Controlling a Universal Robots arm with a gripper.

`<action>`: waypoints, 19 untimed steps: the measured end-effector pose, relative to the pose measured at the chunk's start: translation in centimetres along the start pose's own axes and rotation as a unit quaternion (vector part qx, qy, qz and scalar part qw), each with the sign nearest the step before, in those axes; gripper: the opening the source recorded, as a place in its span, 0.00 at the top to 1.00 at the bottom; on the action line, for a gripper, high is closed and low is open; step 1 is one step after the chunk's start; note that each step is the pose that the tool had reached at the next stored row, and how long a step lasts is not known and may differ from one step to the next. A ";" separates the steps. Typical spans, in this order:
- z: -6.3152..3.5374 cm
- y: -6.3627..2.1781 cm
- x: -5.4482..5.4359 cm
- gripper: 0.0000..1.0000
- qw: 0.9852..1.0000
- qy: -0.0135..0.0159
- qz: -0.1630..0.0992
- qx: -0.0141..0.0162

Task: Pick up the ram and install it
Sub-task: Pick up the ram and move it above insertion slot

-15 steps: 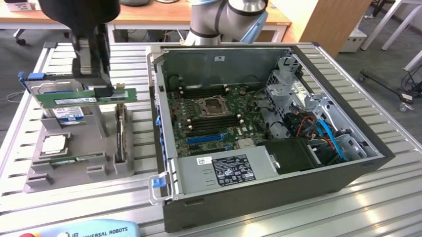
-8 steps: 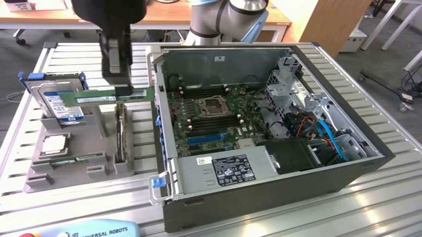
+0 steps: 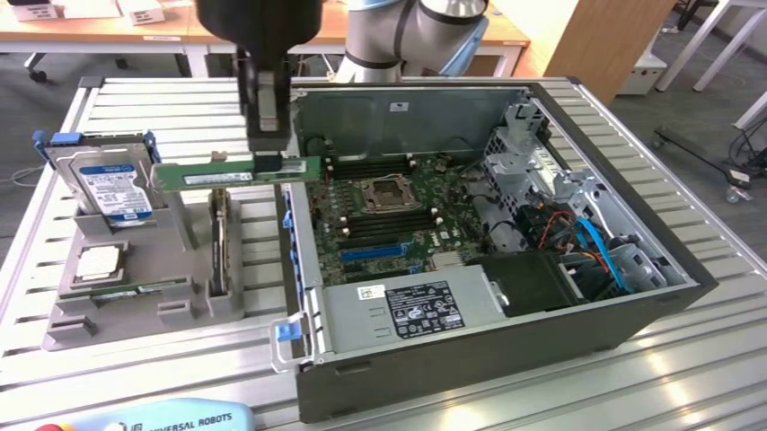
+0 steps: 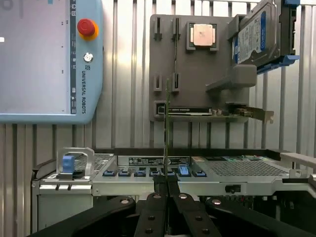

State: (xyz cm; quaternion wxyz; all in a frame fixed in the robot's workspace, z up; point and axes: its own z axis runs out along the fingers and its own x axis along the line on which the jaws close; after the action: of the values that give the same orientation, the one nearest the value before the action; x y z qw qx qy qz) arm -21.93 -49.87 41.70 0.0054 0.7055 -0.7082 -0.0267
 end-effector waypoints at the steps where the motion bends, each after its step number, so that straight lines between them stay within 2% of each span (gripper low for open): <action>1: -0.01 -0.46 0.0 0.88 1.000 0.000 0.000 0.000; 19: -0.37 -8.05 0.2 0.88 1.000 0.000 0.000 -0.001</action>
State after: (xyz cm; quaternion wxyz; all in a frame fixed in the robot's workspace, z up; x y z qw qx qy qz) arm -13.87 -50.10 41.70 0.0056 0.7056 -0.7081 -0.0275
